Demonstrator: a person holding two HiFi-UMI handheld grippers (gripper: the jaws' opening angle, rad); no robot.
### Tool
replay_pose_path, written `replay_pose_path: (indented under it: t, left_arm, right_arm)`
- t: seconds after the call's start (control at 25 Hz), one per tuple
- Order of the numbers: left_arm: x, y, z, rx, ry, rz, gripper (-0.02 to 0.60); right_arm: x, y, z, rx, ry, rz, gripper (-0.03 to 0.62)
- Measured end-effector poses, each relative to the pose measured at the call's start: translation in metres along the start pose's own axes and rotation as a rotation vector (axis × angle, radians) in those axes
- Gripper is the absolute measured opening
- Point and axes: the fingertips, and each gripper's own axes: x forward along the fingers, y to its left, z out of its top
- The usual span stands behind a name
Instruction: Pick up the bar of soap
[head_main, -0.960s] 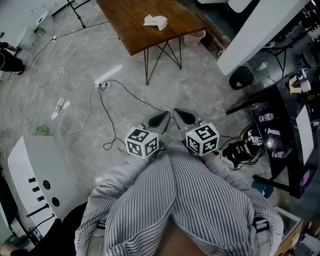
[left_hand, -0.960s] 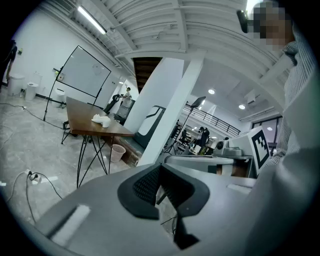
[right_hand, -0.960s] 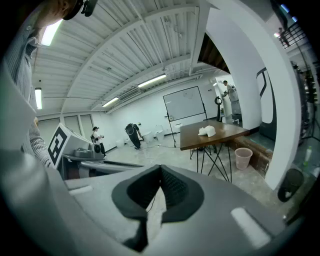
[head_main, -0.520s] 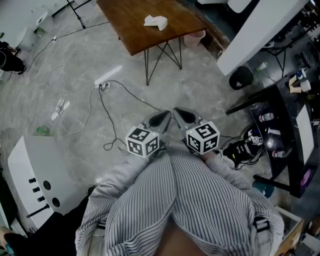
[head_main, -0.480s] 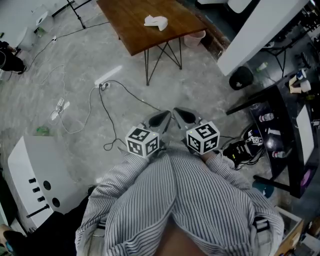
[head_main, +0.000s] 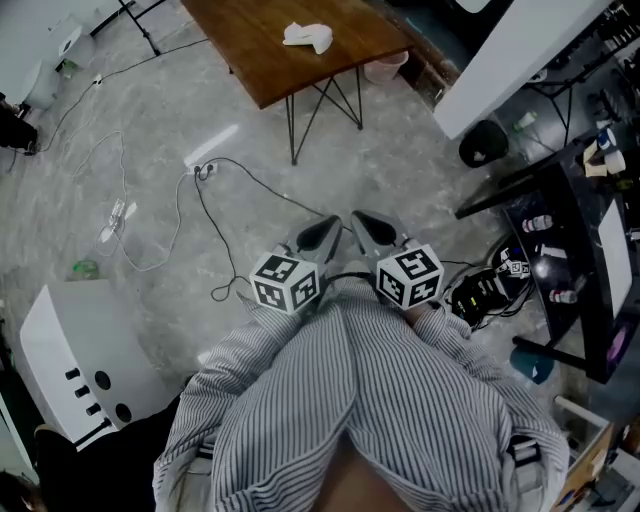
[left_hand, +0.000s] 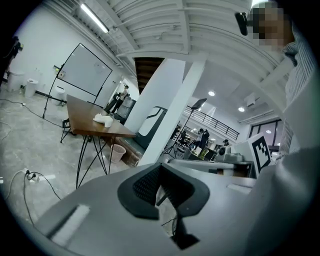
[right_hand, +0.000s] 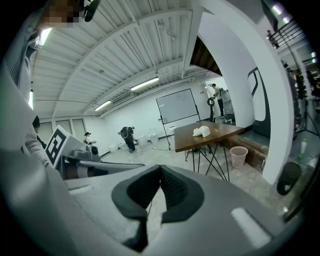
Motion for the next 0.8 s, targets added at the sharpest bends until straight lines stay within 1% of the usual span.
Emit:
replay_pose_path:
  t: [0.08,0.24,0.4,0.52,0.68,0.8]
  left_arm:
    - [0.007,0.009,0.007,-0.004,-0.006,-0.006,0.005]
    - [0.022,0.027,0.027,-0.001,-0.04,-0.002,0.005]
    - [0.048,0.05,0.047,0.01,-0.051,-0.016,0.005]
    - [0.073,0.081,0.065,0.006,-0.066,0.008,0.005]
    - [0.125,0.132,0.105,-0.025,-0.093,0.045,0.005]
    - [0.175,0.165,0.149,-0.031,-0.12,0.052,0.005]
  right_arm:
    - [0.008,-0.006,0.002,-0.005,0.009,-0.009,0.002]
    - [0.025,-0.023,0.024,0.005,-0.026,-0.024,0.002]
    - [0.058,-0.045,0.042,-0.008,-0.028,0.011,0.002]
    - [0.091,-0.066,0.058,-0.018,-0.028,0.04,0.002]
    - [0.147,-0.113,0.092,-0.038,-0.016,0.093,0.002]
    - [0.189,-0.156,0.139,-0.059,-0.016,0.135,0.002]
